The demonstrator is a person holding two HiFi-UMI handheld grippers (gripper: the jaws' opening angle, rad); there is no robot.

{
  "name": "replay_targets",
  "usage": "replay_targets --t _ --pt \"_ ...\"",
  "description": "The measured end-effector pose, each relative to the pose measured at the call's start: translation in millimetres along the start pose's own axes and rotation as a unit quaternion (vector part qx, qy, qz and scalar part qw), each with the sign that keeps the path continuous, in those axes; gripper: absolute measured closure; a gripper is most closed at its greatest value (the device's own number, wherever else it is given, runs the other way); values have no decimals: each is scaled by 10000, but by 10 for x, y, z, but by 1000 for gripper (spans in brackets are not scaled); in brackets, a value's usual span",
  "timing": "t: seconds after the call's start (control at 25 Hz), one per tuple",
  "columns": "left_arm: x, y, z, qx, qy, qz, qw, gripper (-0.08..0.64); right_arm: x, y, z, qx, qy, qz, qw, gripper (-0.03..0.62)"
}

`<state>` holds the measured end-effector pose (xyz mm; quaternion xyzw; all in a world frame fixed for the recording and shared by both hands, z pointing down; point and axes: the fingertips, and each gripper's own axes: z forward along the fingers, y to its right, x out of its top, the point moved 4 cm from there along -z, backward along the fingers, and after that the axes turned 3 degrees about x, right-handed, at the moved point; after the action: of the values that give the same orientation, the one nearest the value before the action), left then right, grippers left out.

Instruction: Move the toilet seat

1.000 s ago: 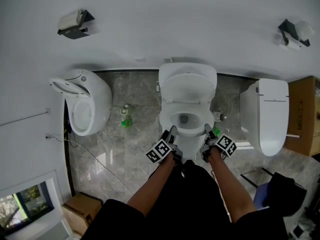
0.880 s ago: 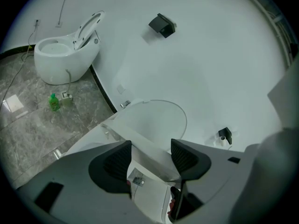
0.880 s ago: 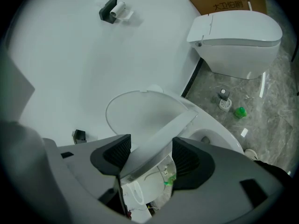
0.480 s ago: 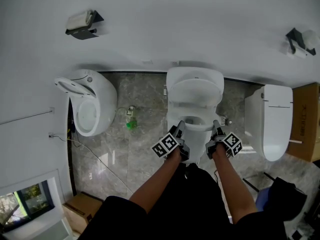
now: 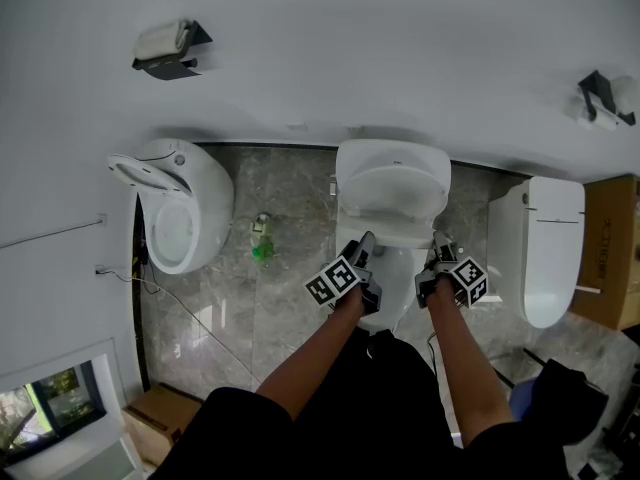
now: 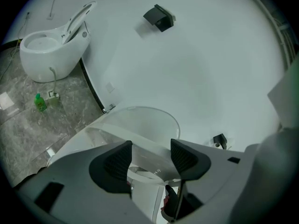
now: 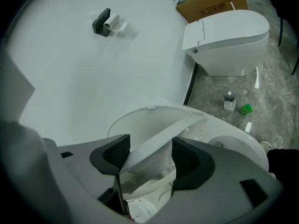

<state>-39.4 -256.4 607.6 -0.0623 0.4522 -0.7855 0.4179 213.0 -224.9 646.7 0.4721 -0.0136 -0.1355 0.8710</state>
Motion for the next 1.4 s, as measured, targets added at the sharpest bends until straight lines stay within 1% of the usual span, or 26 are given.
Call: replay_targets --t 0.24,0.64,0.96,1.2,1.4 --pt "119 70 123 -185 -96 36 9998 296 92 -98 131 79 93 61 9999 314" --pt "295 150 316 -308 -129 113 9994 301 164 -215 330 131 393 229 9989 314" --pt "424 206 469 -404 -182 146 9989 302 234 -301 472 225 540 240 9980 314" --pt "515 232 562 -514 -253 335 9978 308 260 -350 573 222 688 292 9970 314" --pt "550 264 664 -524 -247 364 9977 313 328 -363 655 264 770 269 9963 314"
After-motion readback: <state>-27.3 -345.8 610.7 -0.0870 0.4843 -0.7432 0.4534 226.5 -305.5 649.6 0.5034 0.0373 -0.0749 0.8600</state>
